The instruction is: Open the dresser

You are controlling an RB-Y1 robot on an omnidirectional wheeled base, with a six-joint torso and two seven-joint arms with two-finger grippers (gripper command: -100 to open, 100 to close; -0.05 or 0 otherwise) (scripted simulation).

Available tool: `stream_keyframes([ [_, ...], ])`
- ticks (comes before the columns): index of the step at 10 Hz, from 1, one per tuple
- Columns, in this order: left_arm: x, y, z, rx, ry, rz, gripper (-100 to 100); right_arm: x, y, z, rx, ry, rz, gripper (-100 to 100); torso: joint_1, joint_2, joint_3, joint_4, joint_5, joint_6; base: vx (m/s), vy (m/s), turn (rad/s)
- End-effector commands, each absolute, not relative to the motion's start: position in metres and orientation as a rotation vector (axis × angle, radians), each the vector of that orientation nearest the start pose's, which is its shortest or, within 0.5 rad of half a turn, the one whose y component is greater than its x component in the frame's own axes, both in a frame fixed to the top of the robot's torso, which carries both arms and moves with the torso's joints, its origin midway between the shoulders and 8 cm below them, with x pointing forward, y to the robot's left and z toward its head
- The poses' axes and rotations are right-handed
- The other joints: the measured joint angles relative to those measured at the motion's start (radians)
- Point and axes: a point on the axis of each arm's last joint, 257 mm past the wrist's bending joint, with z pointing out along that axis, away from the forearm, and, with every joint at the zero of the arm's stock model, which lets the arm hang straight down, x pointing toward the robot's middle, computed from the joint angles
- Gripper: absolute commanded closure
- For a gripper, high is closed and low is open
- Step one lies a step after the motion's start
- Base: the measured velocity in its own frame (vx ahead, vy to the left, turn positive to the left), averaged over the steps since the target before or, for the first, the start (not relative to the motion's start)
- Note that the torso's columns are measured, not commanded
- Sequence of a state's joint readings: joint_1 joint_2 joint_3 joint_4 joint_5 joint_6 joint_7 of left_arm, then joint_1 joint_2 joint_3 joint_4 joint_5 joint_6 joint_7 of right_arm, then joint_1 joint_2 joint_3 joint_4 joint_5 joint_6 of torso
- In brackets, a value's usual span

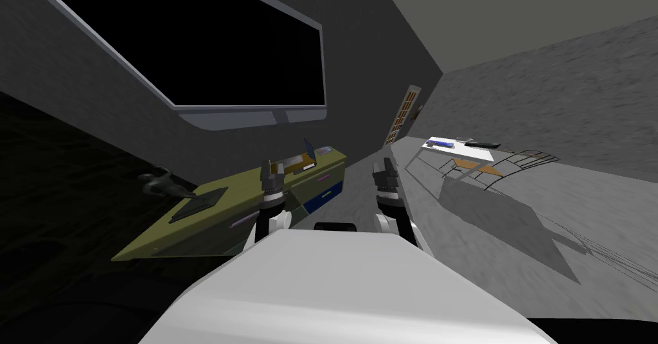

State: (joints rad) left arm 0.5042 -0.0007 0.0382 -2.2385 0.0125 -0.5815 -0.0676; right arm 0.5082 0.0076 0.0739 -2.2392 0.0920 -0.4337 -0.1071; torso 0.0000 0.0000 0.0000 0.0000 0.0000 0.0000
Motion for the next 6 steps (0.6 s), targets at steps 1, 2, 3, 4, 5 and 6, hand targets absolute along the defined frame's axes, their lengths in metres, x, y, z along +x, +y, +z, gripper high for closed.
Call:
stream_keyframes([
  [1, 0.3348, 0.2933, 0.0208, -0.606, 0.592, -1.215, 0, 0.3658, -0.2486, -0.0108, 0.752, 0.713, 1.386, 0, 0.000, 0.040, -0.082, 0.041, 0.000, 0.000, 0.000, 0.000, 0.000],
  [2, 0.3348, 0.2933, 0.0208, -0.606, 0.592, -1.215, 0, 0.3658, -0.2486, -0.0107, 0.752, 0.713, 1.386, 0, 0.000, 0.104, -0.209, 0.105, 0.000, 0.000, 0.000, 0.000, 0.000],
  [3, 0.3348, 0.2933, 0.0209, -0.606, 0.592, -1.215, 0, 0.3657, -0.2486, -0.0107, 0.752, 0.713, 1.386, 0, 0.000, 0.175, -0.351, 0.176, 0.000, 0.000, 0.000, 0.000, 0.000],
  [4, 0.3348, 0.2933, 0.0209, -0.606, 0.592, -1.215, 0, 0.3657, -0.2486, -0.0107, 0.752, 0.713, 1.386, 0, 0.000, 0.248, -0.497, 0.248, 0.000, 0.000, 0.000, 0.000, 0.000],
  [5, 0.3348, 0.2933, 0.0209, -0.606, 0.592, -1.215, 0, 0.3657, -0.2486, -0.0107, 0.752, 0.713, 1.386, 0, 0.000, 0.322, -0.644, 0.322, 0.000, 0.000, 0.000, 0.000, 0.000],
  [6, 0.3348, 0.2933, 0.0209, -0.606, 0.592, -1.215, 0, 0.3657, -0.2486, -0.0106, 0.752, 0.713, 1.386, 0, 0.000, 0.396, -0.792, 0.396, 0.000, 0.000, 0.000, 0.000, 0.000],
])
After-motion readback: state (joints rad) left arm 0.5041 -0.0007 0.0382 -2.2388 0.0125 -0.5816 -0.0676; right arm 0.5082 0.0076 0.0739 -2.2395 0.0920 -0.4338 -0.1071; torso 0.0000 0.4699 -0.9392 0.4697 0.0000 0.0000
